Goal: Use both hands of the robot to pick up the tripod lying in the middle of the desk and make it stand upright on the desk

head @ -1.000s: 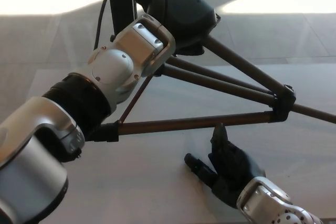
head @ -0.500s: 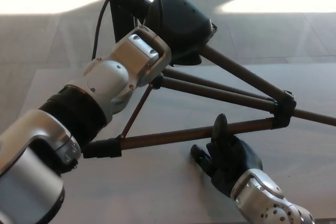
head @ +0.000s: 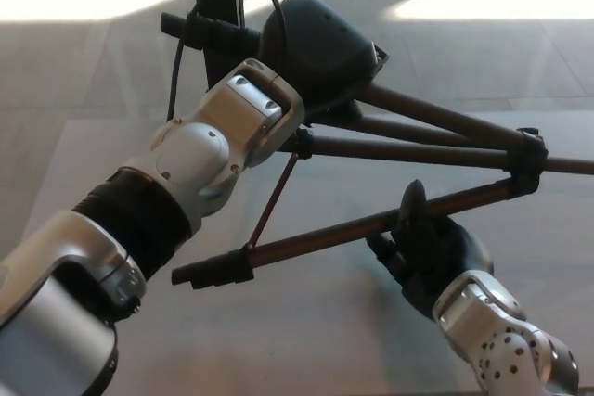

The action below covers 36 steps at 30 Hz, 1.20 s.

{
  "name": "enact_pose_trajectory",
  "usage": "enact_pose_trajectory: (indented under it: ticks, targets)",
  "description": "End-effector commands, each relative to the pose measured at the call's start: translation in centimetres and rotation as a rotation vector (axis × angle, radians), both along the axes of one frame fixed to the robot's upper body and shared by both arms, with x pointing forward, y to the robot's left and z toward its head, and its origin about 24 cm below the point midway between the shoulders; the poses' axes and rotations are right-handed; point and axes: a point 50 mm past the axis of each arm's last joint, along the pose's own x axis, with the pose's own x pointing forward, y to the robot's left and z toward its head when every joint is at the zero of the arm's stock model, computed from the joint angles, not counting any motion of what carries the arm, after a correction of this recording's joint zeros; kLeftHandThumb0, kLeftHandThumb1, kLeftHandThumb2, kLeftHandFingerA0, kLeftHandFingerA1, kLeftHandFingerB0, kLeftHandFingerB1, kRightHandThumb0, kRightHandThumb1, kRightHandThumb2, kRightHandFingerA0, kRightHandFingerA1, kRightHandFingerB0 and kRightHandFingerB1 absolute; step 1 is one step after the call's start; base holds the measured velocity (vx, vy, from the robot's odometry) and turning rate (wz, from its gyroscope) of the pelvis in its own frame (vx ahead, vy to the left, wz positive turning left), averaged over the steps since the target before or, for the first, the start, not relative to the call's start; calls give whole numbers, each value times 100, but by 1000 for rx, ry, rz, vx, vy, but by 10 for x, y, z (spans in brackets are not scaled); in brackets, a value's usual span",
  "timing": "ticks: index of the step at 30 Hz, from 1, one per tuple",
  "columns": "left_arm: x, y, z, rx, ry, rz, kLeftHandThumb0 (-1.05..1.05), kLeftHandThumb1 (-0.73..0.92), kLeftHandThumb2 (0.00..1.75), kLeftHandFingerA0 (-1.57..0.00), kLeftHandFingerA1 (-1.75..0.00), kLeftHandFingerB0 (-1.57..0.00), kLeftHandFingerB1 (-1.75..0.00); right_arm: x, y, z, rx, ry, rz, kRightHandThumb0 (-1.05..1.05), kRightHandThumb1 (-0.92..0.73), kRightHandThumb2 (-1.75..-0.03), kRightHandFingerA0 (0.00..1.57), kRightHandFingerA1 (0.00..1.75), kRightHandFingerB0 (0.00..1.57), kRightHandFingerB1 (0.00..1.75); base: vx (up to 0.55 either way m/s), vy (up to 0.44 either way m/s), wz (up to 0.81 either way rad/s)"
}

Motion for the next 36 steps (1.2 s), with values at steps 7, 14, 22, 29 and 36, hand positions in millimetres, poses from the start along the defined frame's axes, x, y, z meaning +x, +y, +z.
enact_pose_trajectory:
  ticks: [7, 14, 22, 29, 36]
  targets:
    - [-1, 4, -6, 24, 2, 0, -39, 46, 93, -121, -135, -92, -107, 15, 3, 23, 51, -67, -177, -40, -64, -84, 98, 166, 80, 128, 0, 0, 0]
    - [-2, 5, -7, 45, -20, -4, -32, 61, 67, -94, -171, -88, -119, 28, -10, 29, 99, -2, -216, -32, -68, -93, 104, 175, 88, 160, 0, 0, 0]
    - [-2, 5, -12, 53, -14, -5, -32, 61, 65, -95, -170, -89, -115, 36, -27, 46, 64, -101, -247, -28, -58, -102, 108, 175, 94, 150, 0, 0, 0]
    - [-2, 11, -15, 69, 2, 43, -46, 56, 60, -92, -172, -88, -110, 49, -61, 92, -34, -149, -312, -27, -47, -111, 103, 175, 85, 166, 0, 0, 0]
    - [-1, 21, -20, 62, 19, 63, -39, 56, 59, -93, -171, -89, -104, 55, -87, 157, -384, -398, -266, -24, -27, -147, 99, 175, 85, 151, 0, 0, 0]
